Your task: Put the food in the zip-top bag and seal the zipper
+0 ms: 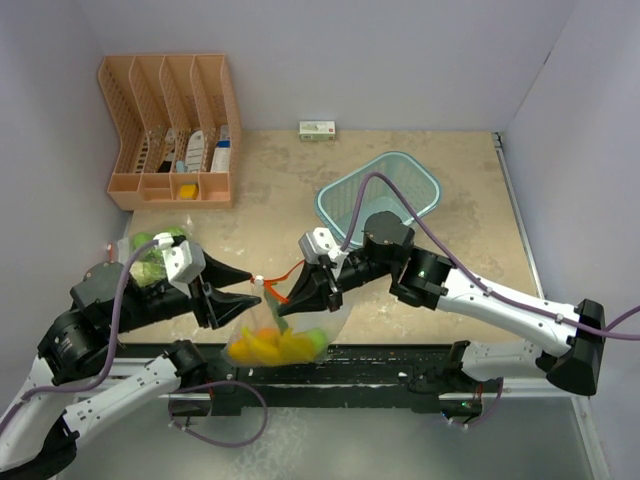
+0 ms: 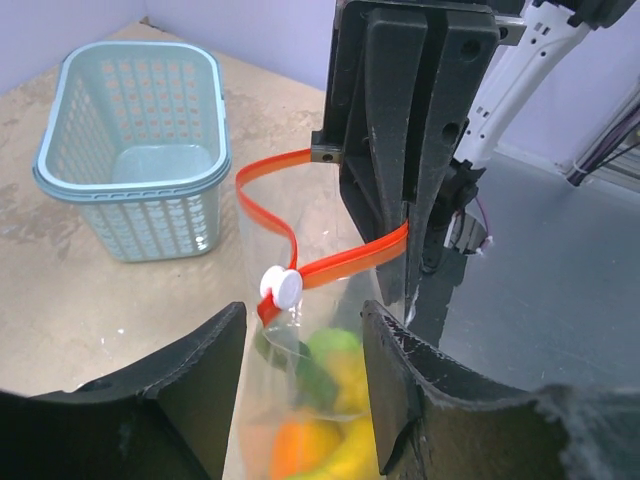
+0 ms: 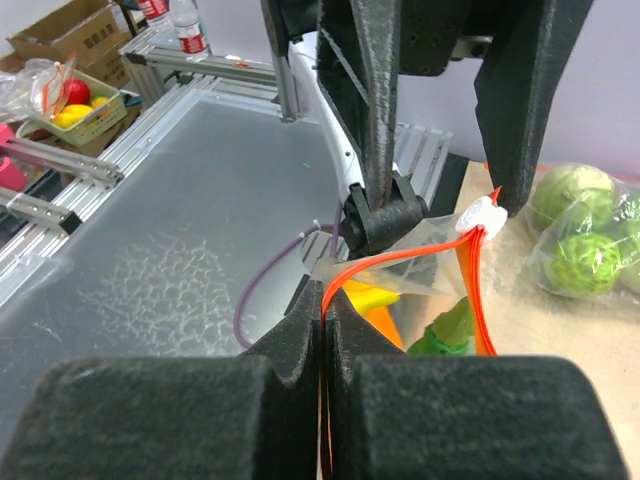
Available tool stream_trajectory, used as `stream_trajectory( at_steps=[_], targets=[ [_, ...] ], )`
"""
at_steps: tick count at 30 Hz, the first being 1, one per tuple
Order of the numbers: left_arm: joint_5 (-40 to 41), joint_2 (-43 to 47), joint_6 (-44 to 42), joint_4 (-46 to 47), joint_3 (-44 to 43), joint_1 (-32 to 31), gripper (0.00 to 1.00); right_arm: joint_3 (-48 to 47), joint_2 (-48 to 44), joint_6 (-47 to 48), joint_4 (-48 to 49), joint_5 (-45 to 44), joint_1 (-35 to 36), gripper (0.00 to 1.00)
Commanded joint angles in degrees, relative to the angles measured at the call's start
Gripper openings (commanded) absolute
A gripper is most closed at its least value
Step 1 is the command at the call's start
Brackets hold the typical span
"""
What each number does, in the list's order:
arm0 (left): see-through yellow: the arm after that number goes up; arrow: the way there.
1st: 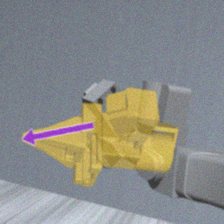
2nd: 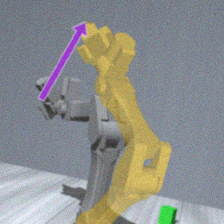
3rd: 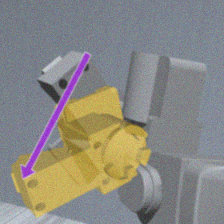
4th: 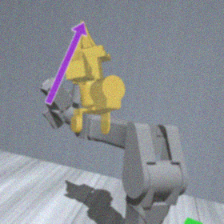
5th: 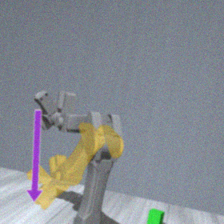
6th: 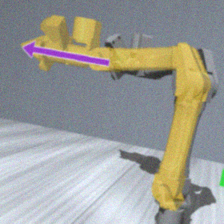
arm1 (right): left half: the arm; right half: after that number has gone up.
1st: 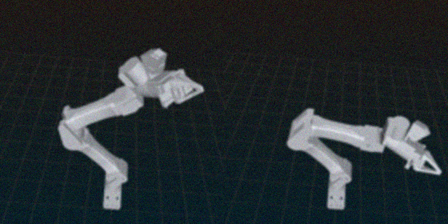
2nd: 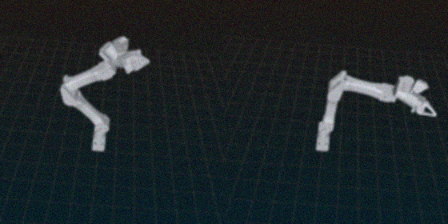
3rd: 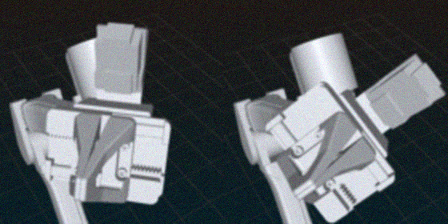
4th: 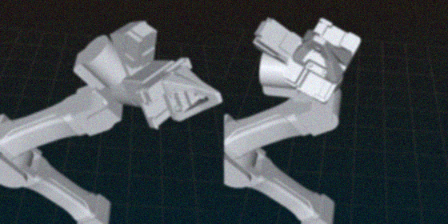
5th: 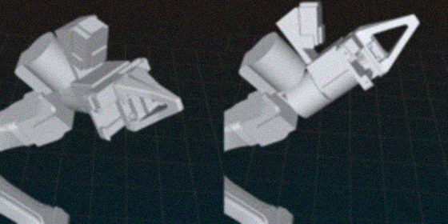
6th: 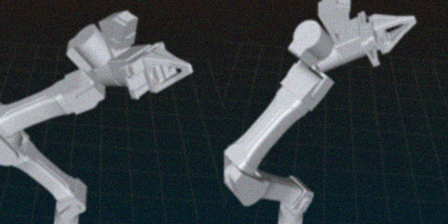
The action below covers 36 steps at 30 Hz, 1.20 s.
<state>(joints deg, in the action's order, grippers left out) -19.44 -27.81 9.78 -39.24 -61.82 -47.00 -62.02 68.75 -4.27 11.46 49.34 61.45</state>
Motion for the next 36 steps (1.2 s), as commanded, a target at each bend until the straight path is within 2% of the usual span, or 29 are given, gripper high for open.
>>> stream_trajectory(
  at_steps=[1,5,14,24,28,33,34,36],
  targets=[
    [-3.9,-1.8,2.3,5.6,1.2,-0.2,0.52,-2.8,-3.1,0.8,3.5,3.5,-0.1,0.0],
    [-6.7,-2.1,3.1,7.8,2.8,-0.2,0.5,-2.8,-3.6,0.5,3.5,3.1,0.0,0.0],
    [-7.4,-0.4,5.7,10.7,6.2,-0.2,0.5,-3.3,-3.9,0.4,3.8,3.5,0.0,0.0],
    [-8.5,-3.5,6.0,15.2,7.0,-0.2,0.52,-3.5,-3.3,0.5,3.5,4.1,0.0,0.0],
    [-11.0,-4.2,5.9,16.7,7.2,-0.1,0.37,-3.6,-3.5,0.7,3.0,3.9,0.1,0.0],
    [-14.0,-4.9,6.2,16.4,8.1,-0.2,0.03,-3.7,-3.9,0.7,3.0,3.2,0.0,0.0],
    [-14.7,-5.0,6.3,16.2,8.2,-0.1,0.0,-3.8,-3.9,0.8,3.0,2.9,0.1,0.0],
    [-16.4,-5.0,6.1,16.0,8.7,-0.1,0.0,-3.9,-3.8,0.8,2.9,2.7,0.1,0.0]
  ],
)
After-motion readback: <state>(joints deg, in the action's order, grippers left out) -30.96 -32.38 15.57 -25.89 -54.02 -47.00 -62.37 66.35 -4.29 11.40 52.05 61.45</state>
